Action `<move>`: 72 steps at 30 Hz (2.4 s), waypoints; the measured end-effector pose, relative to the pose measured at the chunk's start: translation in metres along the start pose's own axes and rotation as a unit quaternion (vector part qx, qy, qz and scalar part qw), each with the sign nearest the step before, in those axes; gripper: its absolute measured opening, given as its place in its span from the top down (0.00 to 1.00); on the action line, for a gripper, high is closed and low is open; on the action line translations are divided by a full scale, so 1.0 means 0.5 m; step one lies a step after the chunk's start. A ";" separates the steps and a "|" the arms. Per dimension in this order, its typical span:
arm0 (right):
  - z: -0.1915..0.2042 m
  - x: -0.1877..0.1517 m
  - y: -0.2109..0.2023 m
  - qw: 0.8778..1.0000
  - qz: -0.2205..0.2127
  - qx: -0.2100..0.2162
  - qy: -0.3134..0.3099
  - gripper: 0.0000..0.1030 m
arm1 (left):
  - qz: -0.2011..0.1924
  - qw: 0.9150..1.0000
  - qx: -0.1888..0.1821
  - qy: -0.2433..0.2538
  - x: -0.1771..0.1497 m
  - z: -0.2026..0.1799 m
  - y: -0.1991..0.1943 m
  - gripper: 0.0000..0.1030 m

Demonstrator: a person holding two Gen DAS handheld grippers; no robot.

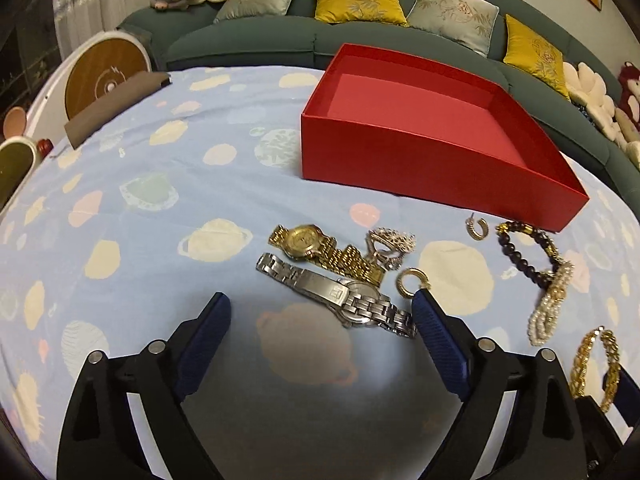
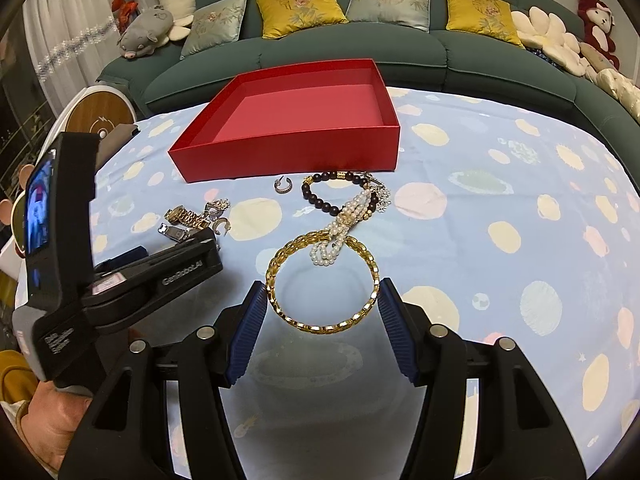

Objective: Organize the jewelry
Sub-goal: 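Grasp the silver wristwatch with the left tool while the right tool holds the bangle, then carry watch and bangle into the red box and open both tools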

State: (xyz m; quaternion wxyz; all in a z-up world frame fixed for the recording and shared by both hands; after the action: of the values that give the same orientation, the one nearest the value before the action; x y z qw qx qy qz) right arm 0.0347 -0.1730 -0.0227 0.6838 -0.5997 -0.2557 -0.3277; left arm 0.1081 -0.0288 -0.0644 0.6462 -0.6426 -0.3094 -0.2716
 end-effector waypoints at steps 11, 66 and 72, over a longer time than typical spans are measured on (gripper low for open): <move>0.012 0.003 -0.006 1.000 -0.001 0.012 -0.009 0.46 | -0.001 0.999 -0.029 0.045 -0.027 0.062 -0.044 0.65; -0.005 0.360 0.214 0.998 -0.049 0.039 0.025 0.46 | -0.108 0.979 -0.166 0.055 0.414 -0.061 0.017 0.93; -0.017 0.373 0.331 0.999 -0.015 0.032 0.040 0.46 | -0.078 0.985 -0.147 0.055 0.429 -0.093 0.134 0.93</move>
State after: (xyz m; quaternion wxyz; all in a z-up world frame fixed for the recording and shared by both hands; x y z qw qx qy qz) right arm 0.2810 -0.1970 0.0065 0.7075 -0.5598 -0.2474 -0.3534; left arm 0.3026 -0.0633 0.0526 0.5372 -0.6889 -0.2795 -0.3984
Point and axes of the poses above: each gripper's, at about its wrist camera, not at the fingertips, and y roughly the way its jaws point, z to its left, x to its top, the point moved 3 cm from there along y, roughly the way its jaws point, and after that the axes turned 12 degrees about -z, right-handed, at the moved point
